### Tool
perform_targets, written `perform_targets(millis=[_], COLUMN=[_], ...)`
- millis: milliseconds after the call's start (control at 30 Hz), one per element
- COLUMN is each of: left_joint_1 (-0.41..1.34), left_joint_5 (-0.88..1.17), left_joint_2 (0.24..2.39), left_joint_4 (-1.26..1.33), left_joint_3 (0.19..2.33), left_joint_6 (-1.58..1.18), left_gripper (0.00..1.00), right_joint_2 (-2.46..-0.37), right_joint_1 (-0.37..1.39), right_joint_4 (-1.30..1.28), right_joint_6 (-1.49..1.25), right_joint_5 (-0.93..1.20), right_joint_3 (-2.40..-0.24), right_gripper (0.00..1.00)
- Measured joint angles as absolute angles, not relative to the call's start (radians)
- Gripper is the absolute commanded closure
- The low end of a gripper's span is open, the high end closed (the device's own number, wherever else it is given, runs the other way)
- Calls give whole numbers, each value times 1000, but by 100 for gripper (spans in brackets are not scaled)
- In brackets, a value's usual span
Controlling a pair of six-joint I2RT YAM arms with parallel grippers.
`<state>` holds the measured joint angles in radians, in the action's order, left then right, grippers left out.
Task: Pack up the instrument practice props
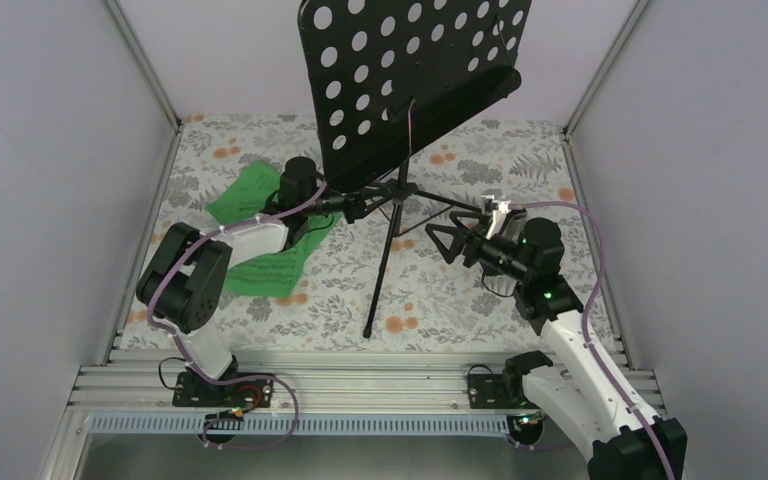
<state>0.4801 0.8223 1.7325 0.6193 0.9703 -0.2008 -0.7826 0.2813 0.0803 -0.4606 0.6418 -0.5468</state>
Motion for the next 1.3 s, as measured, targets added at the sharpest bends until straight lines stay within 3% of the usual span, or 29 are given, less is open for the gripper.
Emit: perform_targets(millis=[133,300,667,767,867,933,1100,1300], left_joint_1=[480,479,448,443,440,440,401,303], left_joint_5=[820,820,902,919,932,928,888,781], left_joint_2=[1732,1732,1735,1735,1735,1734,1691,1496], left_joint_4=[619,638,601,560,483,420,263,189], left_joint_3=[970,957,968,984,1018,1041,1071,1068], left_joint_6=[-355,-604,-953,-989,-986,-968,-850,-600], left_gripper=[85,94,93,76,40,28,19,24], right_joint_2=[-783,-783,-780,-779,-779,-778,-759,-731], right_joint_1=[281,281,281,281,281,281,281,281], right_joint_4=[80,80,70,62,48,40,13,-27], right_joint_6=[-461,-461,-453,-442,-431,-426,-411,-392], right_joint_5=[642,642,634,627,621,619,616,617], right_joint_3=[-547,-547,-547,-547,-547,-547,-547,-548], right_gripper=[1,0,0,0,0,0,1,0])
